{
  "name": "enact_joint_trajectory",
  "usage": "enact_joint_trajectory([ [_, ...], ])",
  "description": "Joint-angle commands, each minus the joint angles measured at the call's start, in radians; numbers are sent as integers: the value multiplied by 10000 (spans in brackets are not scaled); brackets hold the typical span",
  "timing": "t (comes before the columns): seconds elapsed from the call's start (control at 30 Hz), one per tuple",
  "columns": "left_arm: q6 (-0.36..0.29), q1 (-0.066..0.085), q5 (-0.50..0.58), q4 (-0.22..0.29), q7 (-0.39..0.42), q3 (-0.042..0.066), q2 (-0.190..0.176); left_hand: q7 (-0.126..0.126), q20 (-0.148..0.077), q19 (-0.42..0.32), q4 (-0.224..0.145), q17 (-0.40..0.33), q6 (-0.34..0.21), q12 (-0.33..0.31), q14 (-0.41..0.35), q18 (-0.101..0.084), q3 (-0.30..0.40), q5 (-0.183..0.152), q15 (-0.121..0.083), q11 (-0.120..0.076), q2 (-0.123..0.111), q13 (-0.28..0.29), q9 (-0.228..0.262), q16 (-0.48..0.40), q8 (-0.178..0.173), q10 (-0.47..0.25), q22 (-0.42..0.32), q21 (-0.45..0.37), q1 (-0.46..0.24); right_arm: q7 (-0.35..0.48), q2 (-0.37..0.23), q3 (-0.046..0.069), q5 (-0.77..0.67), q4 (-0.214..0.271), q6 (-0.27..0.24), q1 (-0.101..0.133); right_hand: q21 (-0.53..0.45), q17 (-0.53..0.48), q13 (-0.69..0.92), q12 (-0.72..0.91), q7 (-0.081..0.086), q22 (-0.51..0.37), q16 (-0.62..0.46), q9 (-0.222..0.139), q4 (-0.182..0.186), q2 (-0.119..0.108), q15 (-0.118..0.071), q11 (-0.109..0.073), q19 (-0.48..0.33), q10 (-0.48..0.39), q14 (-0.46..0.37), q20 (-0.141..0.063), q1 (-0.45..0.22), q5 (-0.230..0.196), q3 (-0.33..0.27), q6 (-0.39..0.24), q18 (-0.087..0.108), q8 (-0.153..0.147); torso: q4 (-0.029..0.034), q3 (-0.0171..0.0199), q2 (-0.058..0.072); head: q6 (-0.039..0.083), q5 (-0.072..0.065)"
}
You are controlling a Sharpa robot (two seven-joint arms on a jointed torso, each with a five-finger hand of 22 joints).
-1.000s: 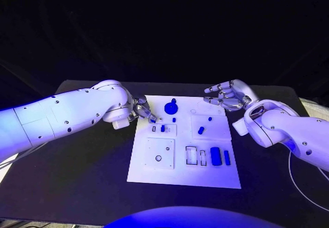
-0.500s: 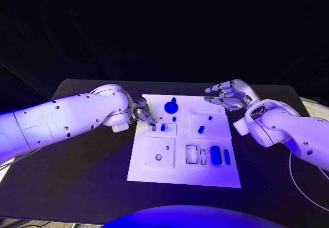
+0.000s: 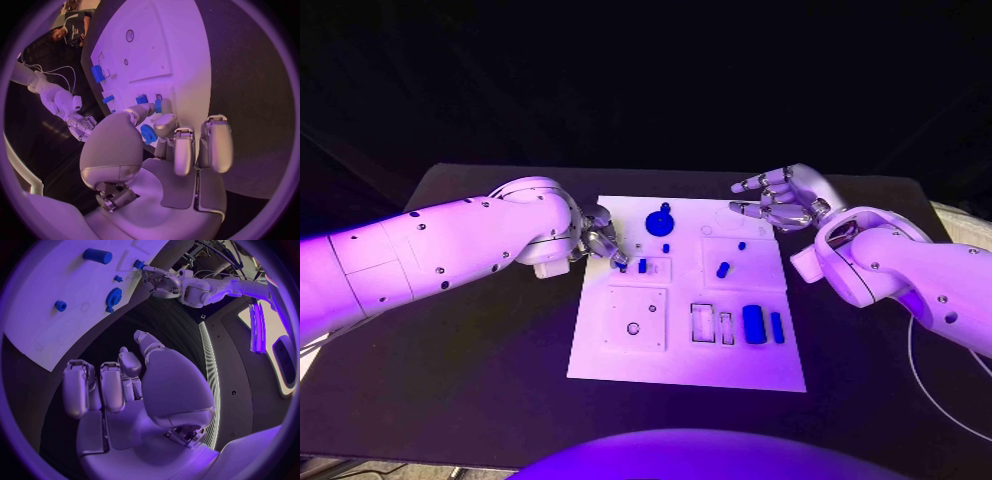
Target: Assemble the parts on the task board
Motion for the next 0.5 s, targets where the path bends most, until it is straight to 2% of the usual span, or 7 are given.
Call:
enact_joint_trajectory([
  [0.03,460,-47,-105,12,-63,-24,8,-34,-65,518,-1551,2631,51,63,1054,-182,1499,87,-72,-14,80,10,7,31,68,62,1738,57,-38,93,2,-1,-27,11,133,-14,-38,68,11,27,1,14,-14,-12,43,99,-55,-22,-33,-22,504,-14,-35,54,13,38,93,-29,2,0,-4,-11,-2],
  [0.5,748,-62,-105,26,-98,-22,11,-43,-65,512,-1595,2631,83,85,1054,-179,1512,160,-75,-21,65,42,-2,31,73,94,1732,41,-84,101,4,-1,-24,12,140,-25,-38,68,11,27,1,14,-14,-12,43,99,-55,-22,-33,-22,504,-14,-35,54,13,38,93,-29,0,6,1,-32,15],
])
